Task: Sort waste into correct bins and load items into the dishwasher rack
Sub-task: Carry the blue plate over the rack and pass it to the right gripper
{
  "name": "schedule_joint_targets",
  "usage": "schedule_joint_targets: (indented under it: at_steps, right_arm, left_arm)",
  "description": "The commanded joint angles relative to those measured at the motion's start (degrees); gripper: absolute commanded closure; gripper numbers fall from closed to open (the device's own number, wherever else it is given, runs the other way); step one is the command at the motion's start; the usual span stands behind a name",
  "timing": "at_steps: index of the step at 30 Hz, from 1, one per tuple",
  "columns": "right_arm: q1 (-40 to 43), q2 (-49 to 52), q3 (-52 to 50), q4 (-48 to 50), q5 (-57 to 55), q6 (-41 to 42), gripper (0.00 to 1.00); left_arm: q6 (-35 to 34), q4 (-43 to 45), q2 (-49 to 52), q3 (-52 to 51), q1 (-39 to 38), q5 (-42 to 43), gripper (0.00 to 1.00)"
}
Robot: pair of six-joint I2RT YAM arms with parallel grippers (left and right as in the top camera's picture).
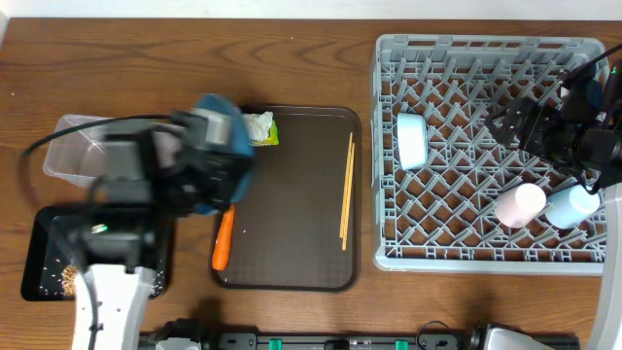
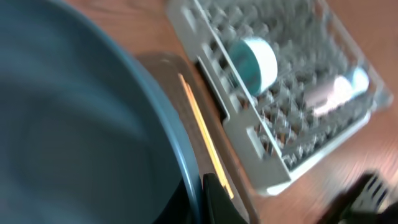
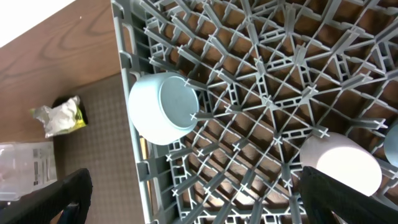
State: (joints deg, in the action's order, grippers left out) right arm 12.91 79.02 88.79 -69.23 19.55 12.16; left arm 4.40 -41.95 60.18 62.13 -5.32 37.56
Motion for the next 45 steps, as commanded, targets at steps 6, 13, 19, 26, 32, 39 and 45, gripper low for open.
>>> schedule_joint_targets:
  at_steps: [6, 13, 19, 26, 32, 39, 45]
  right_arm:
    - [-0.5, -0.3, 0.0, 1.0, -0.1, 0.2, 0.01]
    - [3.2, -0.3, 0.0, 1.4, -6.5, 5.0, 0.01]
    - [8.8, -0.3, 0.0, 1.4, -6.5, 5.6, 0.01]
    - [13.4, -0.3, 0.0, 1.5, -6.5, 5.9, 0.01]
    - [13.7, -0.3, 0.0, 1.1, -6.5, 5.8, 0.01]
    - [13.7, -0.3, 0.0, 1.0, -6.5, 5.8, 0.01]
    - [13.7, -0.3, 0.0, 0.5, -6.5, 5.8, 0.01]
  left_arm:
    - [-8.4, 26.2, 8.5, 1.3, -20.9, -8.4, 0.94]
    - [-25.1, 68.3, 21.3, 1.4, -26.7, -0.8, 0.94]
    - [-45.3, 100.5, 34.0, 1.6, -26.9, -0.5, 0.93]
    - [-60.5, 119.7, 44.6, 2.9, -30.0, -0.7, 0.94]
    - [-60.6, 119.2, 47.3, 2.9, -34.8, -0.7, 0.94]
    - [-60.4, 116.8, 48.5, 2.9, -37.3, -0.7, 0.94]
    - [-65.3, 116.5, 53.4, 2.9, -37.5, -6.8, 0.94]
